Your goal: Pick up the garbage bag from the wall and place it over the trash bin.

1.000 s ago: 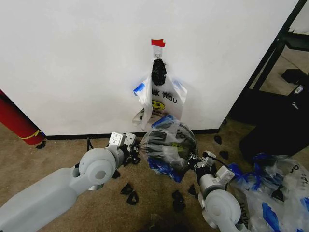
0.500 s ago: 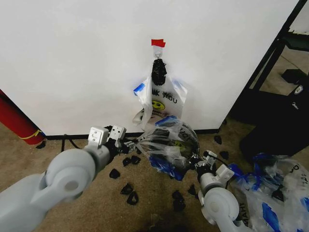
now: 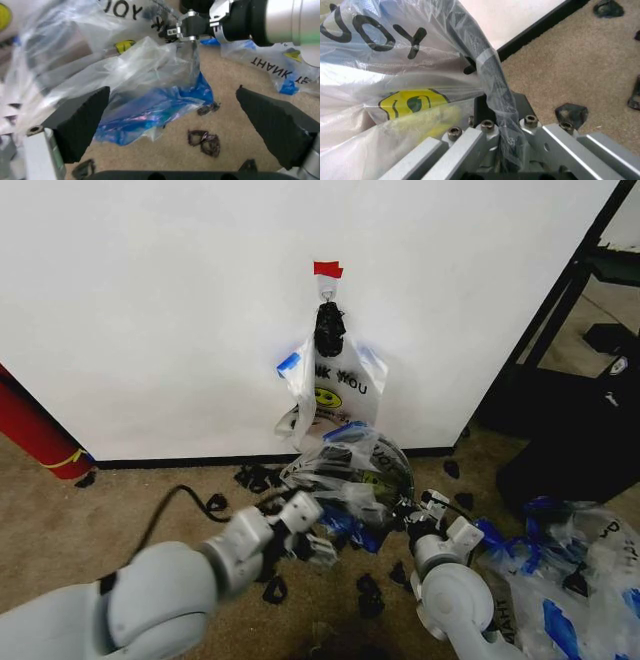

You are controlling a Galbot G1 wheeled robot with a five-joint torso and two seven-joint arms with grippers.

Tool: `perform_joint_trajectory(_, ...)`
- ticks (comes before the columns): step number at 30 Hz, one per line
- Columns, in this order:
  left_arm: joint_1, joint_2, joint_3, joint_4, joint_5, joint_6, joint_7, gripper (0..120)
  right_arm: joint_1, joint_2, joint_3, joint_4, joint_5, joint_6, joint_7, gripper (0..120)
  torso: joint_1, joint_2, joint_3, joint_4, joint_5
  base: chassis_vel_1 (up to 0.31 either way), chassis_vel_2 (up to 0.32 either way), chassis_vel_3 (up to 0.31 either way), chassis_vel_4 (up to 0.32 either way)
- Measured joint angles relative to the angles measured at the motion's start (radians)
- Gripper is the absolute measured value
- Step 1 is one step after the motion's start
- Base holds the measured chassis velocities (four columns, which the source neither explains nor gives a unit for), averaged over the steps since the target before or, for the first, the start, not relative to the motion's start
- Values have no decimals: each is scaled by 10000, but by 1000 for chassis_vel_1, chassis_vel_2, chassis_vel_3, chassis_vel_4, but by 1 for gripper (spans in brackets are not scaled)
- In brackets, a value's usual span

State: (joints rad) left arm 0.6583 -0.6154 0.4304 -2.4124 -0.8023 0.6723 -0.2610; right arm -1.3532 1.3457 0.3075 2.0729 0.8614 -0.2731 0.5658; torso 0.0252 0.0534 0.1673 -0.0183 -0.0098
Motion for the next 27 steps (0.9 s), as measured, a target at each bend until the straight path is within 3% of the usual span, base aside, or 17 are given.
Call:
perform_joint_trajectory(13,-70,-666,910,1103,561,-737,-115,92,-31,31,4,45,-63,-13,40,0,0,-1,1,2,-1,0,0,0,0)
perform_joint_trajectory(21,36,-618,994,1323,744,-985,-165,62,47,-17,-28,64,-45,-15,94,0,0,-1,1,3,-1,0,0,0,0)
perform_joint_trajectory(23,44,-616,1000,1322,733,-985,-178,59,61,-17,-38,64,-41,-18,99,0,0,-1,0,3,-1,0,0,0,0)
perform_joint_trajectory(27,84,-649,1042,1343,711,-979,-304,41,94,10,-119,64,-33,-25,131,0,0,-1,1,2,-2,0,0,0,0)
